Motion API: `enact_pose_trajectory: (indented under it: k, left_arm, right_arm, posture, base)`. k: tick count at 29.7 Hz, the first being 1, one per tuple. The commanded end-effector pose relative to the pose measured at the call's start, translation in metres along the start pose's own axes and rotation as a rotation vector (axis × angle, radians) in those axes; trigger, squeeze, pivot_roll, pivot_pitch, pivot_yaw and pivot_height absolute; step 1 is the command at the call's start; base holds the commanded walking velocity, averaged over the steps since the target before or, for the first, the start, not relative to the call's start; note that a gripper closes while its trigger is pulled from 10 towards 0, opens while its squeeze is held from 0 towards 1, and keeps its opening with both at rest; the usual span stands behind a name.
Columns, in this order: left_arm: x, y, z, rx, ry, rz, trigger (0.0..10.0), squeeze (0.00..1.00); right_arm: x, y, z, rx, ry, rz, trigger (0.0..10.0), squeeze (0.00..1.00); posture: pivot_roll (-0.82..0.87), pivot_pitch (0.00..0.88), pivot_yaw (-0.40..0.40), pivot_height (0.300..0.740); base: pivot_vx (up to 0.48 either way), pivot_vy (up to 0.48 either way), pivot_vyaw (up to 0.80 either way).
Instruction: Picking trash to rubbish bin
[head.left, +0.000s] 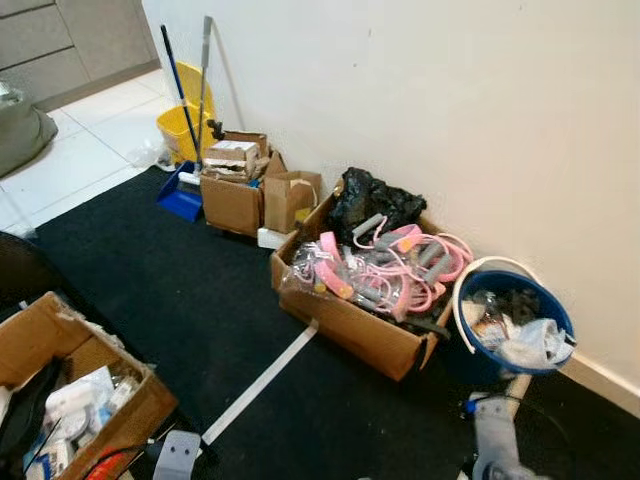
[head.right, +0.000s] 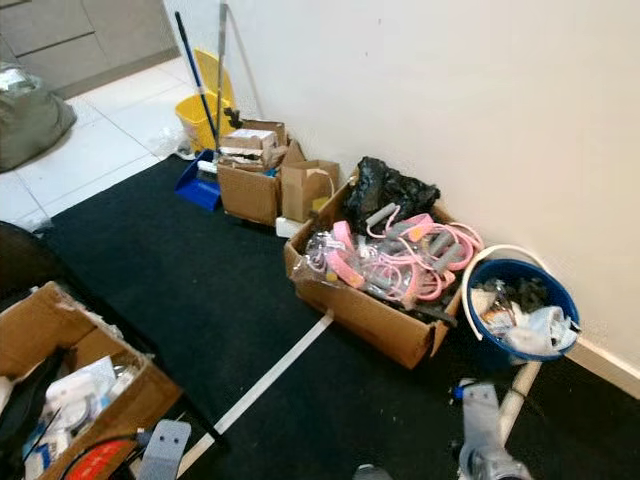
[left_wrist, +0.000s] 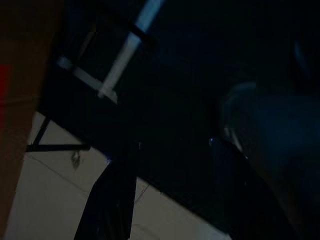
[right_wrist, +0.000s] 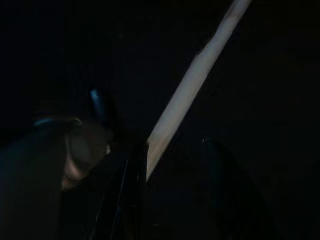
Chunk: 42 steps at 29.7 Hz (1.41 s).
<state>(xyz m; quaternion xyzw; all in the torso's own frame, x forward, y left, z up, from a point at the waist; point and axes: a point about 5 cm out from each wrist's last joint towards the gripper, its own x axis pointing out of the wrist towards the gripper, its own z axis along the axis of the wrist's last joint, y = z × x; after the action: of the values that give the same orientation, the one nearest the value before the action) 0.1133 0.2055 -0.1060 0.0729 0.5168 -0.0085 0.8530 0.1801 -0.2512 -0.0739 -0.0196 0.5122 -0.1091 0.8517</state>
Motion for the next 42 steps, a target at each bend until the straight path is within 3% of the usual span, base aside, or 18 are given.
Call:
enact_pose_trajectory:
  k: [1,12,18,32,40,42]
  left_arm:
    - [0.000,0.001,-0.001,0.014,0.008,0.000,10.0,0.00]
    - [0.001,0.002,0.005,0.011,-0.007,-0.001,10.0,0.00]
    - [0.002,0.000,0.009,0.001,-0.012,-0.004,10.0,0.00]
    - [0.002,-0.001,0.008,-0.012,-0.012,0.000,10.0,0.00]
    - [0.002,-0.001,0.006,-0.014,-0.007,0.002,10.0,0.00]
    - [0.002,-0.001,0.006,-0.014,-0.007,0.002,10.0,0.00]
  right_arm:
    - [0.000,0.000,-0.010,0.003,0.036,0.001,10.0,0.00]
    - [0.000,-0.003,0.002,0.034,-0.006,0.001,10.0,0.00]
    - [0.001,0.013,0.021,0.061,-0.076,0.021,10.0,0.00]
    - [-0.002,0.025,0.058,0.036,-0.169,0.067,10.0,0.00]
    - [-0.001,0.024,0.051,0.007,-0.143,0.065,10.0,0.00]
    - [0.000,0.022,0.038,-0.017,-0.103,0.057,10.0,0.00]
  posture:
    - [-0.01,0.074,0.065,0.740]
    - [-0.02,0.061,0.065,0.740]
    - [-0.03,0.055,0.056,0.740]
    - [-0.02,0.063,0.051,0.740]
    - [-0.02,0.059,0.044,0.740]
    - [-0.02,0.055,0.041,0.740]
  base:
    - [0.000,0.000,-0.79]
    - [0.000,0.000,-0.79]
    - [0.000,0.000,-0.79]
    - [0.000,0.000,-0.79]
    - [0.000,0.000,-0.79]
    - [0.000,0.000,-0.79]
